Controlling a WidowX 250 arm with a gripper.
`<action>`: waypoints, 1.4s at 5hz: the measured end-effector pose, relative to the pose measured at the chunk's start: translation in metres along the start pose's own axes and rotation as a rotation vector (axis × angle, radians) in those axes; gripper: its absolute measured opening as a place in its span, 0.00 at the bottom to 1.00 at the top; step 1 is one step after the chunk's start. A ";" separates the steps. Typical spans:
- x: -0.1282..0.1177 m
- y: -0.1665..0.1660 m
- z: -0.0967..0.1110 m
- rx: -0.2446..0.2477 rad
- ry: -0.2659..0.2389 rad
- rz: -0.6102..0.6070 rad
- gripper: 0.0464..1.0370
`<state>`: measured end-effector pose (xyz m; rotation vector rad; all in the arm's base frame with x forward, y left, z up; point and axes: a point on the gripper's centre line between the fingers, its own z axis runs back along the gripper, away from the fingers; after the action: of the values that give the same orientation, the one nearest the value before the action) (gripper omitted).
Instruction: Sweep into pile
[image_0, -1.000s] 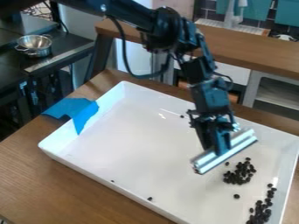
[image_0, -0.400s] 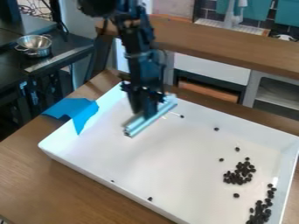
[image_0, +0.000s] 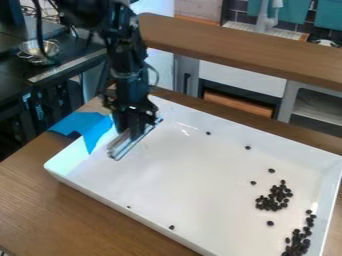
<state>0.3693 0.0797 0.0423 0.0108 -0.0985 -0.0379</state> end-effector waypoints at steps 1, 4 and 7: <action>-0.012 0.012 -0.011 0.019 0.005 0.027 0.31; -0.047 -0.011 -0.025 0.012 0.072 0.040 0.31; -0.049 -0.050 -0.038 0.042 0.007 0.030 0.31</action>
<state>0.3227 0.0323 -0.0007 0.0516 -0.0923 -0.0062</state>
